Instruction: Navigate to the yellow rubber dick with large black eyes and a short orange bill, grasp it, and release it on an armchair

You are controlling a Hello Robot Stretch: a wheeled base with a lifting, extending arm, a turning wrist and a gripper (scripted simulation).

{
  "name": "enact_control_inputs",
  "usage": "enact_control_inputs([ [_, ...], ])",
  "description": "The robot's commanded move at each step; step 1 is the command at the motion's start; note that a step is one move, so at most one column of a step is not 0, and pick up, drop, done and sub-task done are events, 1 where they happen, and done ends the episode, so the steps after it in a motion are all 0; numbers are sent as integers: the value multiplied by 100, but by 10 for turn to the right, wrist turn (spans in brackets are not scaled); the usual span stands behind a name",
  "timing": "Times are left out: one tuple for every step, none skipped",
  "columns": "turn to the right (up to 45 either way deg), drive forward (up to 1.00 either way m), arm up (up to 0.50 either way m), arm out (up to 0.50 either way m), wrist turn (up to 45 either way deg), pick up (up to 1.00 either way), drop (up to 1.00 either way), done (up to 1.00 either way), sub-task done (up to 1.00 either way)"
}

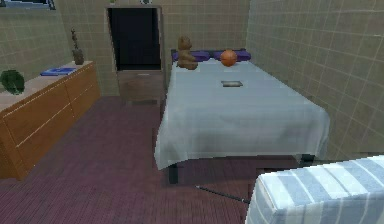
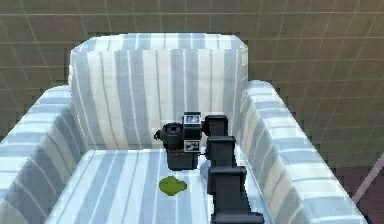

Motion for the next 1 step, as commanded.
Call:
enact_control_inputs([
  [0, 0, 0, 0, 0, 0, 0, 100, 0],
])
